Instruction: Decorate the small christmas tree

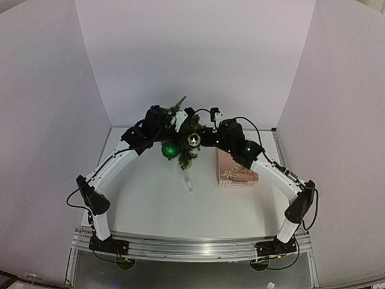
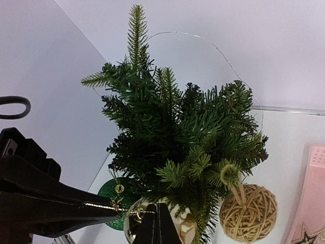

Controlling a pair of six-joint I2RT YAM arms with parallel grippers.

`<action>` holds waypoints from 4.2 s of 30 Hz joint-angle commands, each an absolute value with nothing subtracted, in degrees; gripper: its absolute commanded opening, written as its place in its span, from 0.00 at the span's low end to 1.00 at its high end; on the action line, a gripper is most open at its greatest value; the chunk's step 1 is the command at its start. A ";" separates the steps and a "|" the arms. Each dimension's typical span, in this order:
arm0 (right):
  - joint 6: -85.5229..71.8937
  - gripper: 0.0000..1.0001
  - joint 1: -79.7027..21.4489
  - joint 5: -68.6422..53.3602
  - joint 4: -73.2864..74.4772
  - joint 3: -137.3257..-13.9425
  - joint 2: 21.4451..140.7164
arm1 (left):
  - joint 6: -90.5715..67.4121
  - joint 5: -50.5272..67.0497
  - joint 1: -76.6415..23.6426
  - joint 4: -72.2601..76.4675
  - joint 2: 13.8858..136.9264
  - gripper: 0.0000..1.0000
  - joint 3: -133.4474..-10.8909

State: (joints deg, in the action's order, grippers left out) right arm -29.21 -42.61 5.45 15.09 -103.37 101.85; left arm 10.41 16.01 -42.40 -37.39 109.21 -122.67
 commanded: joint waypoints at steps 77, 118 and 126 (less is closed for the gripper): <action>-41.02 0.00 -39.73 19.00 20.04 -110.82 108.15 | -8.28 18.94 -37.62 -42.45 117.69 0.00 -130.84; -33.98 0.20 -39.77 17.62 20.73 -105.93 100.48 | -10.32 24.49 -37.79 -39.61 119.09 0.05 -129.55; -33.98 0.22 -39.76 17.45 20.74 -105.74 100.09 | -10.16 25.04 -37.79 -40.35 118.49 0.24 -129.08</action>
State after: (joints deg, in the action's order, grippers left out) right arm -34.47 -39.57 16.56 20.76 -106.15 103.35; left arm -10.53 24.35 -38.06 -40.95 118.48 -129.23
